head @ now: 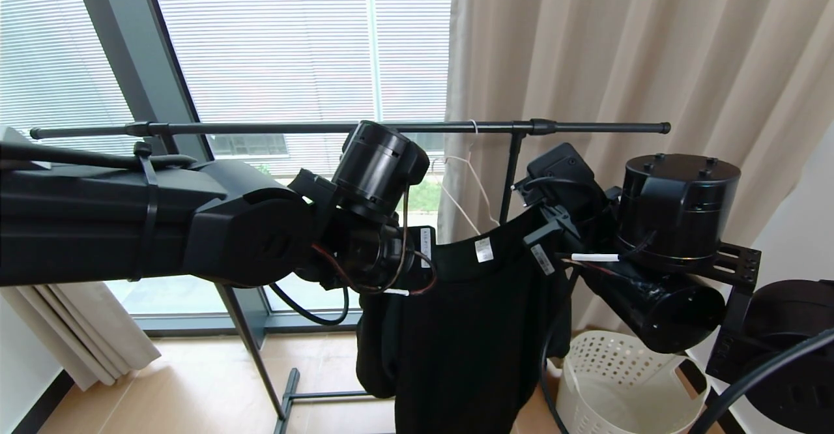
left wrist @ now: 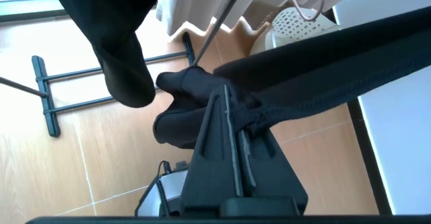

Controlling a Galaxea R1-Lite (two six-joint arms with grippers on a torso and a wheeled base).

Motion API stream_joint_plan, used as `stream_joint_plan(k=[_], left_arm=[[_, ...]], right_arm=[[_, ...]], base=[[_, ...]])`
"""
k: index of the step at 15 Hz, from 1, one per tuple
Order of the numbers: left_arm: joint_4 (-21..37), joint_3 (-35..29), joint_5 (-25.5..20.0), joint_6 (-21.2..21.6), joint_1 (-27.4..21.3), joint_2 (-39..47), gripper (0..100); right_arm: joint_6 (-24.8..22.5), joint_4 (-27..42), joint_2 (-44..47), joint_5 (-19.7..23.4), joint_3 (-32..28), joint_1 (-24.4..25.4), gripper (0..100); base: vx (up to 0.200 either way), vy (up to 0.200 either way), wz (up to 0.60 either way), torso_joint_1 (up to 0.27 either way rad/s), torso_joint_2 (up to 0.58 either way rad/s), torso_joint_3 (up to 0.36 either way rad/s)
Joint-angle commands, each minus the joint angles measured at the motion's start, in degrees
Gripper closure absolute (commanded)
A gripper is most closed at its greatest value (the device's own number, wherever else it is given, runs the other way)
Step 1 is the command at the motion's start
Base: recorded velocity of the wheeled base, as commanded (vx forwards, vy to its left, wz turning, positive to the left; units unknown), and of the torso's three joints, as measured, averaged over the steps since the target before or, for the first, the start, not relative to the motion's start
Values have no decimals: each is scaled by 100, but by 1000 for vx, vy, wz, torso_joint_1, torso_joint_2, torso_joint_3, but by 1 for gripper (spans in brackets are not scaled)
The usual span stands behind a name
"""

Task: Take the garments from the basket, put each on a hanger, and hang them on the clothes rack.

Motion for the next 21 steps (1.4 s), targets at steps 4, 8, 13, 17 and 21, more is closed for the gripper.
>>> stream_joint_plan(k=[4, 8, 13, 17, 21], left_arm=[[-7, -51, -6, 55, -9, 69, 100], [-7, -51, -6, 99, -9, 69, 0], [-34, -51, -93, 81, -26, 34, 0], [-51, 10, -832, 81, 0, -89, 0], [-60, 19, -1966, 90, 141, -379, 0]], right_arm=[[-12, -7, -45, -10, -31, -130, 100], [-12, -16, -45, -1, -75, -227, 100], [-144, 19, -115, -1, -49, -490, 100], [-320, -7, -115, -10, 22, -684, 100], [-548, -7, -256, -10, 127, -798, 100]], base=[[0, 0, 0, 0, 0, 0], [0, 0, 0, 0, 0, 0], [0, 0, 0, 0, 0, 0], [0, 0, 0, 0, 0, 0], [0, 0, 0, 0, 0, 0]])
